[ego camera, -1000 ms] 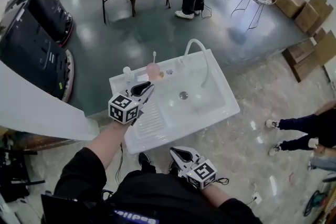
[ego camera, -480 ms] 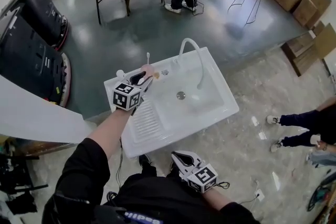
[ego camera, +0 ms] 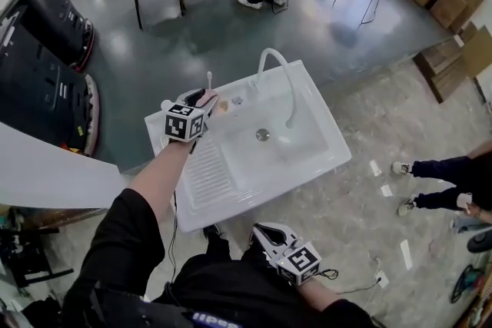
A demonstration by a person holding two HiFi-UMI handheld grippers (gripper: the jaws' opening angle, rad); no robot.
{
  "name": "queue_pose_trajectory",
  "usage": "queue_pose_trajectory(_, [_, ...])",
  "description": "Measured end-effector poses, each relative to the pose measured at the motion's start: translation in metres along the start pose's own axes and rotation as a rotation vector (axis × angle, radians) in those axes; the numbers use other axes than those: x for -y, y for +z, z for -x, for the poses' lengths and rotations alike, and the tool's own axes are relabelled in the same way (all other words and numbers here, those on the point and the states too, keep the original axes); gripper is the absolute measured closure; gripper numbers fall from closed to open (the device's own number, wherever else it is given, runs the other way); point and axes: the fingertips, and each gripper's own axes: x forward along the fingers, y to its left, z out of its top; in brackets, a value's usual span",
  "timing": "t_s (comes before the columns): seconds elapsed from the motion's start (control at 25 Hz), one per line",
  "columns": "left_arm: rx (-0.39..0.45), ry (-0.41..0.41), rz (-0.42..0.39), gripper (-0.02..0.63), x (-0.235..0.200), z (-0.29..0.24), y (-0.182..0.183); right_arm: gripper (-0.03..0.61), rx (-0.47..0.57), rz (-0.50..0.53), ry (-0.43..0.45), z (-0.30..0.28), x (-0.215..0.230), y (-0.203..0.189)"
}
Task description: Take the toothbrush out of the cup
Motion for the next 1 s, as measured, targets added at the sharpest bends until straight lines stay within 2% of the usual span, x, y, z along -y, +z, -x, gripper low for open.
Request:
queue_pose_trajectory(0.28, [-0.060, 0.052, 0.030, 0.449, -0.017, -0.026, -0.007, 0.568, -0.008, -0.027, -0.008, 0.000, 0.010, -0.001])
queue_pose_trajectory(0.48, [-0.117, 0.085, -0.002, 0.449, -0.030, -0.042, -0.013, 0.568, -0.038, -0.056, -0.019, 0.001, 0.013, -0.016])
queue_pose_trajectory(0.64, [-0.172, 0.111, -0.038, 0.449, -0.038, -0.056, -0.017, 0.568, -0.012, -0.078, -0.015, 0.004, 0.016, -0.016])
queue_pose_trajectory(1.0, [-0.215, 0.139, -0.032, 0.451, -0.053, -0.076, -0.025, 0.568, -0.053, -0.127, -0.026, 0.013, 0.022, -0.030])
